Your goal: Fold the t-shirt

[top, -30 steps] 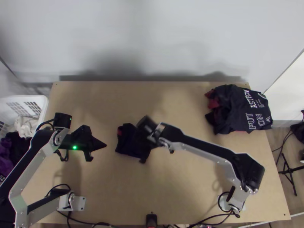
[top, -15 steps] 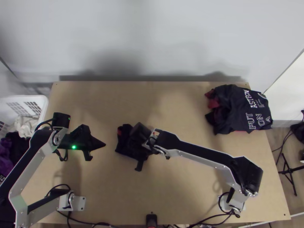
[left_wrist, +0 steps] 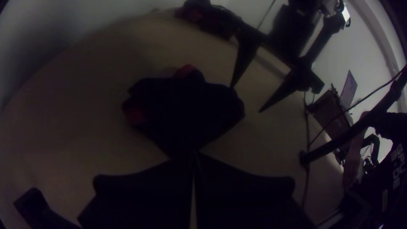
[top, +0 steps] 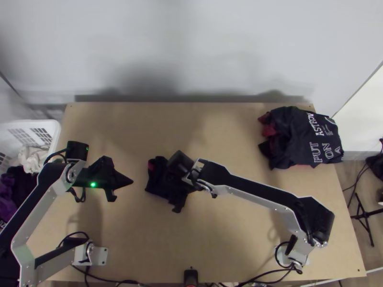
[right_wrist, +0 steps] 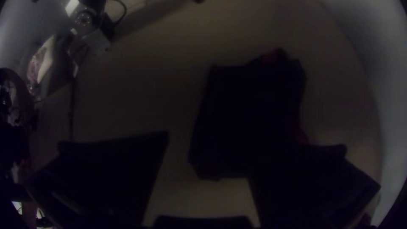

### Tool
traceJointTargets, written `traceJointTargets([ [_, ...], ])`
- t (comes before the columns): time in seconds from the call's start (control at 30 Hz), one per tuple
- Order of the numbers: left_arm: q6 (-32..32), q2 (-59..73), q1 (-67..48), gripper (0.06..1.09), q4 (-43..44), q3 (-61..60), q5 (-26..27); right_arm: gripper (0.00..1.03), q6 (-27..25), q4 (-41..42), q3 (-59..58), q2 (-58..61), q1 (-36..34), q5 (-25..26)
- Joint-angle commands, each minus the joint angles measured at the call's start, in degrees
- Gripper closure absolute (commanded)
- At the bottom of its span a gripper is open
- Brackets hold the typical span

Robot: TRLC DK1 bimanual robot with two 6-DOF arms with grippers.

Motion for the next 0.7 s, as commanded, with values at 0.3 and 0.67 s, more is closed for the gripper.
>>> traceJointTargets([
  [0.3,-0.6,-0.41,-0.94,1.01,-0.36,-0.17,0.0,0.18,-0.17,-3.94,-0.95,-2.33,0.71,-0.09],
  [0.67,-1.31,-1.12,-1.02,1.01,-0.28,-0.69,0.0,1.0,-1.4,-4.74,-1.21,-2.07,4.22,-6.07],
])
